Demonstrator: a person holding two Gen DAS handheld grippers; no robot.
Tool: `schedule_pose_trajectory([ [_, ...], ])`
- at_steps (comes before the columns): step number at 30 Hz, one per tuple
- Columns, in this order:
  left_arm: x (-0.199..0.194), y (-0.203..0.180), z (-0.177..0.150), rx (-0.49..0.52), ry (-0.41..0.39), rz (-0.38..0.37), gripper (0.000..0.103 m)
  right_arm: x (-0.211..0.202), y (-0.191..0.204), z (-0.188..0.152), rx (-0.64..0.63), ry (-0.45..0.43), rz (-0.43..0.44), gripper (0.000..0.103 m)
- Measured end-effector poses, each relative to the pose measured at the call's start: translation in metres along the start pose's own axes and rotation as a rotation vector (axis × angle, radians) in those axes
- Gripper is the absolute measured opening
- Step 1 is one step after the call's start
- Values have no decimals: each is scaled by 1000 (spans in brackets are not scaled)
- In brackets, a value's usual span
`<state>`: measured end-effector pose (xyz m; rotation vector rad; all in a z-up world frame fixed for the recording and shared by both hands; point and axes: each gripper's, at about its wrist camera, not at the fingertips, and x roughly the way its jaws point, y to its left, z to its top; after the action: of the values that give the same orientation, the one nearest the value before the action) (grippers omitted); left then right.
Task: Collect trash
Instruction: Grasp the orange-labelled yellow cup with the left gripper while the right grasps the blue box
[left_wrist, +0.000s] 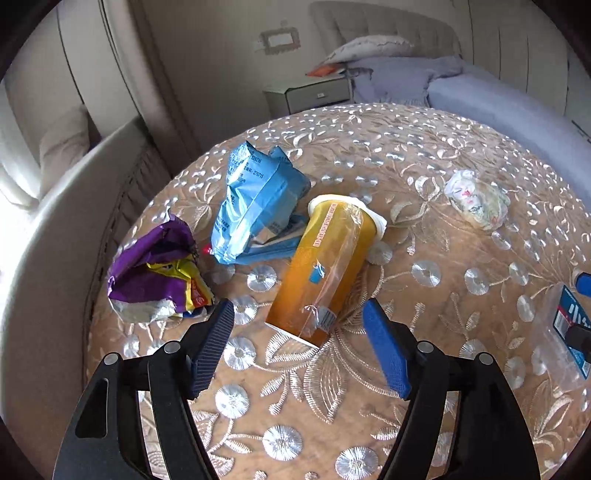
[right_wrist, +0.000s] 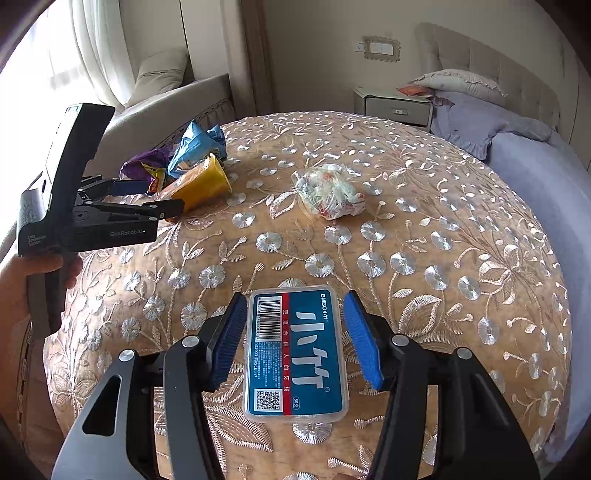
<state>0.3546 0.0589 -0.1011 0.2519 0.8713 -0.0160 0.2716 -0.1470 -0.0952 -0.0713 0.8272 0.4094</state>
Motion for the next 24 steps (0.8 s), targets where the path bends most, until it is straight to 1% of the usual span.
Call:
schedule_pose_trajectory([
  [5, 26, -4, 7, 40, 47, -17, 71, 7, 0, 0, -2, 20, -4, 56],
  [7, 30, -3, 11, 19, 45, -34, 68, 8, 1, 1, -5, 23, -15, 56],
  [9, 33, -3, 14, 4, 49, -57, 55, 10, 1, 2, -8, 31, -12, 56],
  [12, 34, -9, 17, -1, 46, -48, 48, 11, 2, 2, -8, 33, -13, 57],
  [13, 33, -12, 17, 7, 41, -42, 46, 12, 3, 2, -10, 38, -13, 63],
  [14, 33, -15, 16, 14, 36, -34, 44, 15, 4, 1, -18, 63, -16, 66],
  [16, 30, -17, 15, 13, 34, -22, 43, 26, 6, -4, -16, 114, -8, 66],
  [17, 30, -18, 15, 10, 34, -26, 41, 31, 6, -8, -20, 125, -11, 66],
  [18, 29, -19, 14, 9, 30, -24, 41, 30, 8, -10, -37, 94, -34, 59],
  [19, 27, -19, 11, 10, 25, -21, 41, 29, 8, -12, -33, 91, -33, 59],
  [21, 23, -19, 8, 4, 14, -24, 40, 20, 1, -13, 18, 58, 3, 58],
  [22, 21, -19, 6, -7, 11, -34, 40, 15, -1, -13, 30, 37, 1, 58],
  [24, 15, -14, 1, -48, 5, -82, 40, 1, -4, -13, 43, 3, -4, 58],
])
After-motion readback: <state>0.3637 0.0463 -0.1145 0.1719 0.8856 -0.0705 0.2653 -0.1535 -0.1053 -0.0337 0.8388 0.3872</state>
